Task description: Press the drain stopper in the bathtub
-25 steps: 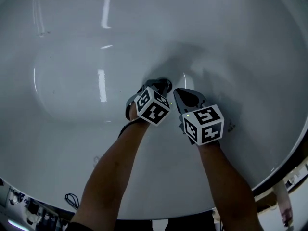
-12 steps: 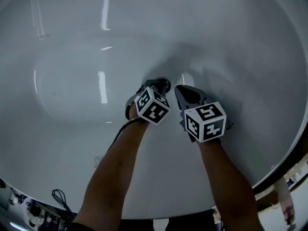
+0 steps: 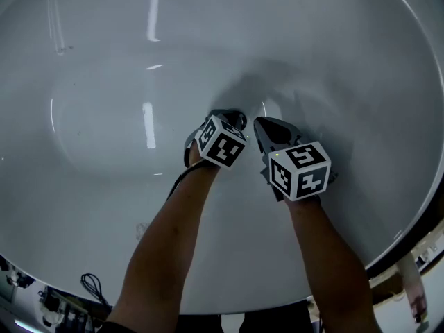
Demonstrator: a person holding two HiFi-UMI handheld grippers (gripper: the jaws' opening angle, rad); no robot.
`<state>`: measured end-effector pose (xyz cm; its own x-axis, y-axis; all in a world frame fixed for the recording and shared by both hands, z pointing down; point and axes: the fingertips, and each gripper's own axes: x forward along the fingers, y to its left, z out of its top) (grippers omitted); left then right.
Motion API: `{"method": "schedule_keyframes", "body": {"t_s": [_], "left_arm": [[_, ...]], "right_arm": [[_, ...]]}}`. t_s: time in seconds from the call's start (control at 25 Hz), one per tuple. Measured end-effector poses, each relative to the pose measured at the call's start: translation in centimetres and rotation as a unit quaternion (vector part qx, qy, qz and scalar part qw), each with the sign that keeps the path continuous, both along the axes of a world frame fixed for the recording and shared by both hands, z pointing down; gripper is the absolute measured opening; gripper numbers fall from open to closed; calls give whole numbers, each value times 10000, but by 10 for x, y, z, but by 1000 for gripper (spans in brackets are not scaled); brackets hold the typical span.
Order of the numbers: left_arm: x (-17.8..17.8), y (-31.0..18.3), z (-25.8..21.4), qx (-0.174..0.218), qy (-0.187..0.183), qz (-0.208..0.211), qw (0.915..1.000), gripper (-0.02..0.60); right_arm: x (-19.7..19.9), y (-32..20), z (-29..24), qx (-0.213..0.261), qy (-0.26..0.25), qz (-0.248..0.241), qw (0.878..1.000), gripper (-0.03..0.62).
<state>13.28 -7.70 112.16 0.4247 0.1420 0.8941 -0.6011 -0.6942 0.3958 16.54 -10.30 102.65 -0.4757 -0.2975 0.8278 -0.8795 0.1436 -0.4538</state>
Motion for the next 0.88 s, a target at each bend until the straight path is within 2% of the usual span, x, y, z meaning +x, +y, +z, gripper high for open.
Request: {"method": "schedule_keyframes", "body": {"t_s": [0.24, 0.6, 0.72, 0.88], "left_arm": [[-8, 19, 3, -208, -275, 372, 9987, 17], [-11, 21, 4, -119, -527, 378, 9978, 17], [4, 34, 5, 7, -654, 558, 9963, 17], [24, 51, 8, 7, -745, 504, 9959, 15]], "right_arm": [[4, 4, 2, -30, -8, 39, 10000, 14], [3, 1, -1, -26, -44, 104, 9999, 14], [17, 13, -1, 6, -80, 125, 9999, 15], [38, 30, -3, 112, -172, 188, 9996, 14]]}}
